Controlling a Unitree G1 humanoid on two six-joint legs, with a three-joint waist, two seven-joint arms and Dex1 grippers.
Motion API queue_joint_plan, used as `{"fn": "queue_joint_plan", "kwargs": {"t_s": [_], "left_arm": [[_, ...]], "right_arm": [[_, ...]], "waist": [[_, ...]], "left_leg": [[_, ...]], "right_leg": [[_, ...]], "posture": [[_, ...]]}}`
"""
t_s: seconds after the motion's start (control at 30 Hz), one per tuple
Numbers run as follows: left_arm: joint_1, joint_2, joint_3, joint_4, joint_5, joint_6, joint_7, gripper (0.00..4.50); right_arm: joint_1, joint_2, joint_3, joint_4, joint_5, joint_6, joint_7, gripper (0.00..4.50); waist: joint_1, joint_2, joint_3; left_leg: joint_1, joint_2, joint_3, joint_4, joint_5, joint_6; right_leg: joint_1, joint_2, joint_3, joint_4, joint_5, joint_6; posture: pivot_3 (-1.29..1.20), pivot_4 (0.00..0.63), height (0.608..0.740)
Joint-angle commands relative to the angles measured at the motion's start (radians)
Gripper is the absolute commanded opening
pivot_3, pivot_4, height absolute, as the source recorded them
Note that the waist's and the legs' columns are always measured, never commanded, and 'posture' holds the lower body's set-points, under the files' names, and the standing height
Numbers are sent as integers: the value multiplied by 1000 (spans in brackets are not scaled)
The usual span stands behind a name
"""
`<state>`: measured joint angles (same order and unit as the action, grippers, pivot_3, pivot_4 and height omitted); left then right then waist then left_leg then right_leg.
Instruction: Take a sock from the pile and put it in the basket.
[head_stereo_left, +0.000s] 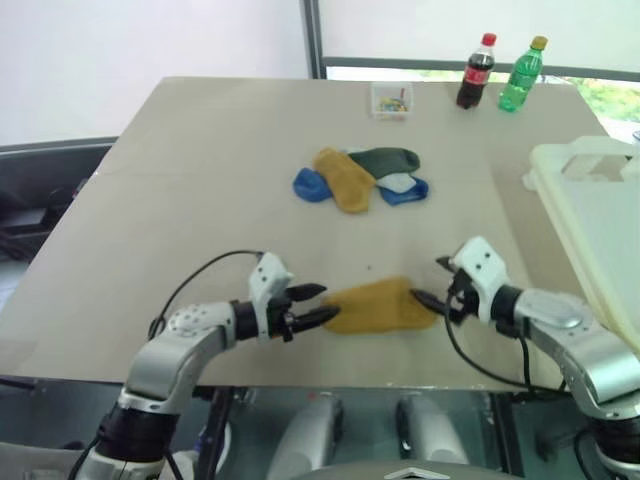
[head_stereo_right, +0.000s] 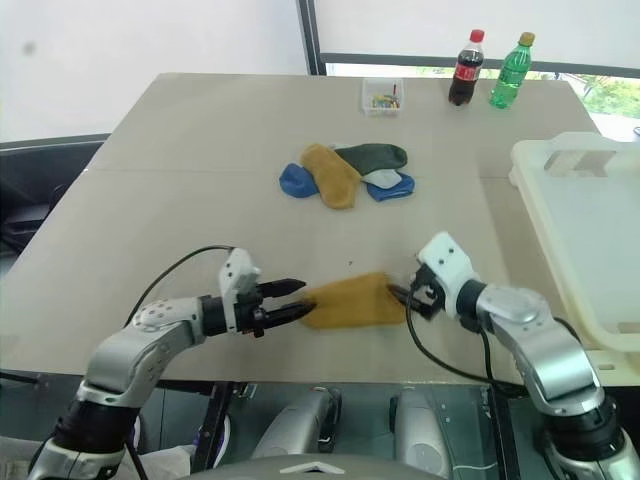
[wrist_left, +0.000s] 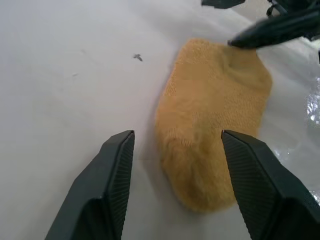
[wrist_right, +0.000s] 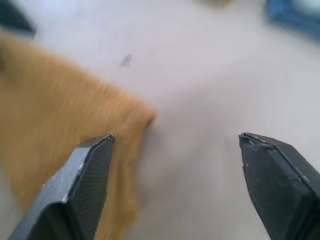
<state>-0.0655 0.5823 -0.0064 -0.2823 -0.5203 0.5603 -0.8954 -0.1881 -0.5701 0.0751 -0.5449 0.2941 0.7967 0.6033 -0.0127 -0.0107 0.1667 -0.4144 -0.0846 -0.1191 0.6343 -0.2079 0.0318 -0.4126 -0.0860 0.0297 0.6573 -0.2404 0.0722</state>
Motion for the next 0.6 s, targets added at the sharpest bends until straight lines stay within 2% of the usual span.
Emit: {"fn": "queue_joint_plan", "kwargs": {"t_s": [0.03,0.17,0.27,0.6], "left_arm": [[9,-33,112,-56,-68,-66,24,2828],[-5,-53,184,-51,-74,-136,43,2828],[-7,-42,223,-45,-64,-153,64,2828],[90,-9,329,-123,-103,-145,107,2828]], "right_arm": [[-132,24,34,67,-14,-61,12,3933],[-332,80,182,351,-160,-247,18,3933],[-486,193,236,645,-233,-395,-7,3933],[-756,446,242,1324,-331,-755,-19,3933]], "waist": [[0,0,0],[-2,0,0],[-6,0,0],[-14,0,0]], "left_leg": [[0,0,0,0,0,0],[1,0,0,0,0,0],[1,0,1,0,1,-1],[0,0,3,-2,3,-5]], "right_leg": [[0,0,0,0,0,0],[0,0,-1,0,0,0],[0,5,0,0,0,-1],[-3,6,4,0,1,-1]], "posture": [[0,150,740],[0,150,740],[0,150,740],[0,150,740]]}}
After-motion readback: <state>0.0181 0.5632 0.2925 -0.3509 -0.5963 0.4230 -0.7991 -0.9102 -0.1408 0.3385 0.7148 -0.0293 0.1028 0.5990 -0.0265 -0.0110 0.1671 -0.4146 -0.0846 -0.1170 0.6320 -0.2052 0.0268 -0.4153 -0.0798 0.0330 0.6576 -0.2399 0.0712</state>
